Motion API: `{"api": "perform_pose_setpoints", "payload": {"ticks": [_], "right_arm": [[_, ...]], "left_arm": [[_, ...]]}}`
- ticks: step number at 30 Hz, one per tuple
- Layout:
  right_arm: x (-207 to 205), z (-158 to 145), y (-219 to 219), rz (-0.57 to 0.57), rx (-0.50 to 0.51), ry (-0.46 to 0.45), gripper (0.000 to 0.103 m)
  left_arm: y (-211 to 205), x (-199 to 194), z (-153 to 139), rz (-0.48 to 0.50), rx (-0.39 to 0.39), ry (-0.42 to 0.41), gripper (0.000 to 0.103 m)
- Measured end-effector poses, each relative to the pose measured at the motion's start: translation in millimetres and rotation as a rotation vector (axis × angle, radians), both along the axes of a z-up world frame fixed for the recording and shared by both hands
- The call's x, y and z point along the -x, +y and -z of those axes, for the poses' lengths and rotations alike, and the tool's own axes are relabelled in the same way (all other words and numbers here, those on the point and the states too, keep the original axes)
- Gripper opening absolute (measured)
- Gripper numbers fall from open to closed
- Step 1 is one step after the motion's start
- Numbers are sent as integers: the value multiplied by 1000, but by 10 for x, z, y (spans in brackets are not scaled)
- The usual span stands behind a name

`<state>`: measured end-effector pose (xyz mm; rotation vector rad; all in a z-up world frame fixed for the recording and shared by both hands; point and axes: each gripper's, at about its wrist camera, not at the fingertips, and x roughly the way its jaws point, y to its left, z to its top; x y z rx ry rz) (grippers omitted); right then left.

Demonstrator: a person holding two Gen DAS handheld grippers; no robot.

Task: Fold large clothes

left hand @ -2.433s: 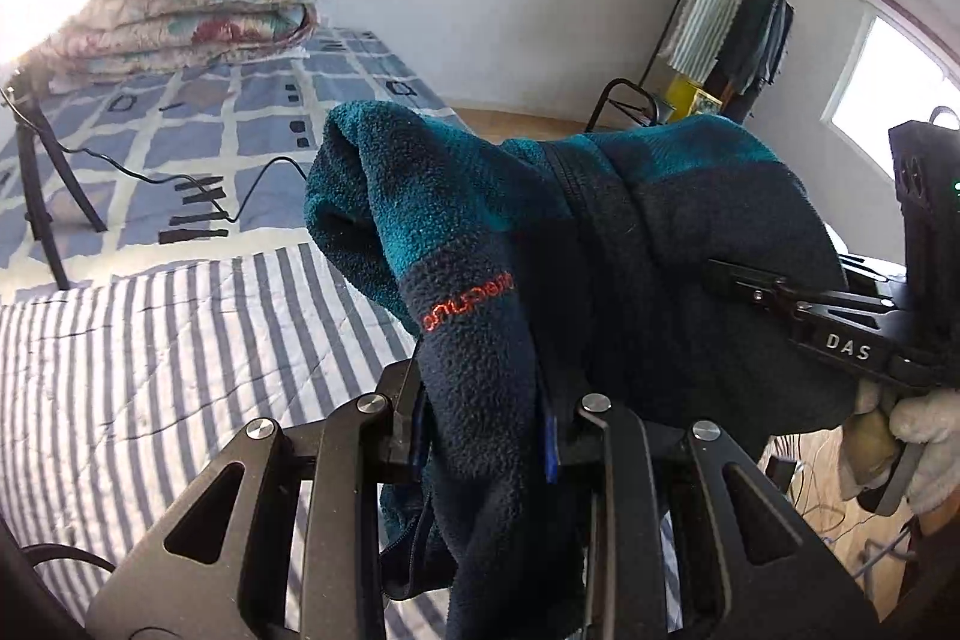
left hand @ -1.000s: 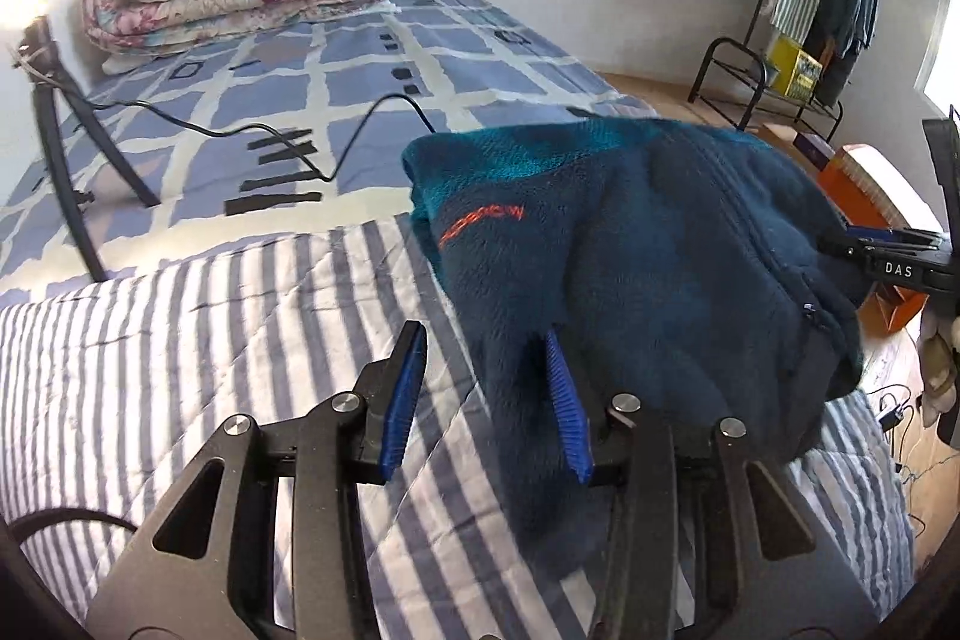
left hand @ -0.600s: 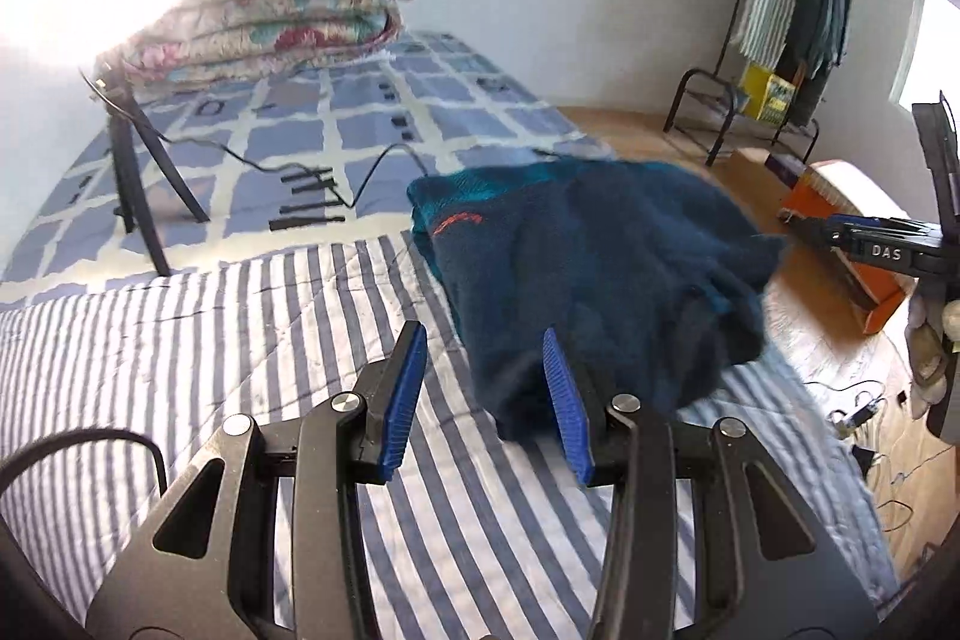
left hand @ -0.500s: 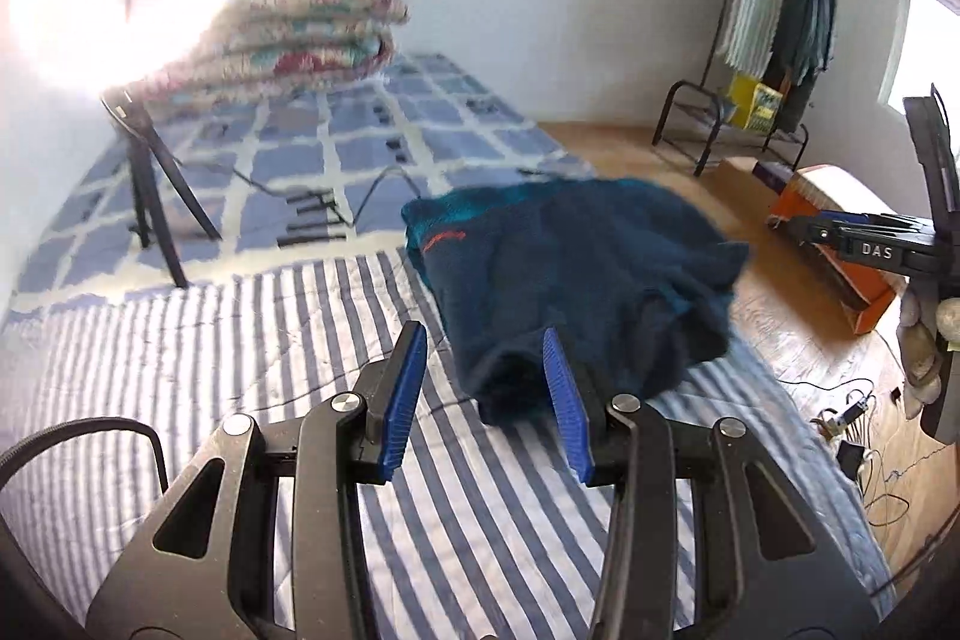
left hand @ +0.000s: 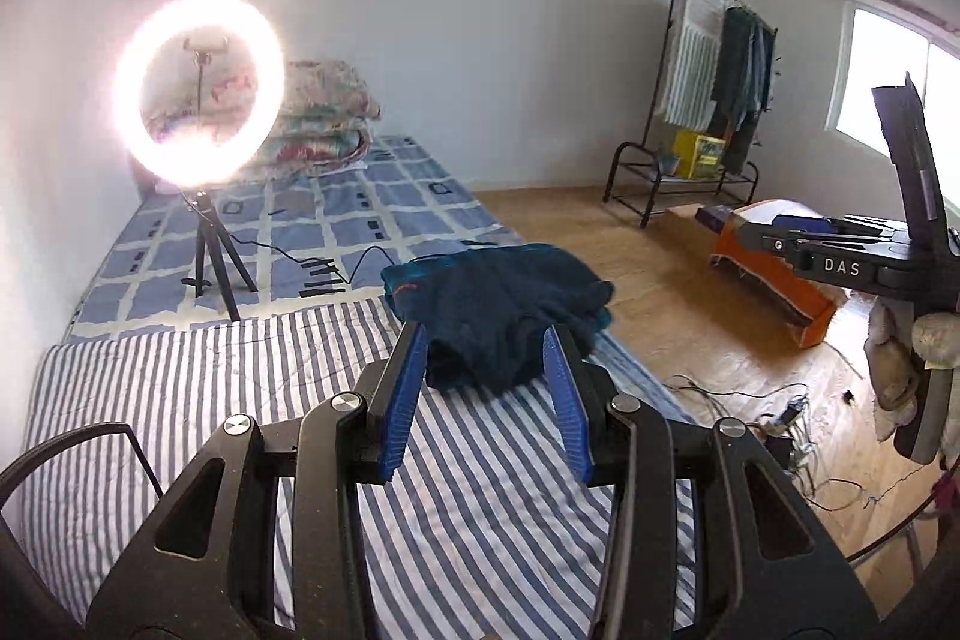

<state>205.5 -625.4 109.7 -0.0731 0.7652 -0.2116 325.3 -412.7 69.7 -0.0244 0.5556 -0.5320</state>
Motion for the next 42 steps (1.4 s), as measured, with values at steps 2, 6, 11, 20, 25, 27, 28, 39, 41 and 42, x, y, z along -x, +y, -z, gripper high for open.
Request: {"api": "perform_pose_setpoints", "payload": {"ticks": [2, 6, 11, 20, 25, 27, 28, 39, 41, 42], "right_arm": [[268, -136, 129, -9, -18, -27, 52], [704, -257, 360, -12, -39, -66, 54], [1180, -220, 641, -4, -28, -103, 60], [1565, 45, 810, 11, -63, -123, 68], [1627, 128, 879, 16, -44, -127, 75], [1658, 149, 894, 16, -54, -133, 80], [1670, 160, 905, 17, -55, -138, 82], [1728, 295, 960, 46, -23, -152, 102], [1742, 289, 965, 52, -21, -157, 103], [1748, 289, 970, 54, -21, -160, 103]], "left_arm": [[75, 225, -81, 3, -6, -24, 42], [252, 688, -191, 14, -8, -44, 42], [377, 1179, -183, 23, -39, -74, 42], [517, 1679, 22, 22, -39, -71, 57], [538, 1752, 108, 27, -25, -53, 72], [544, 1782, 120, 23, -34, -63, 74], [548, 1791, 119, 21, -38, -69, 76], [614, 1916, 114, -9, -70, -147, 102], [601, 1942, 113, -17, -87, -155, 103], [596, 1931, 116, -18, -95, -153, 103]]}}
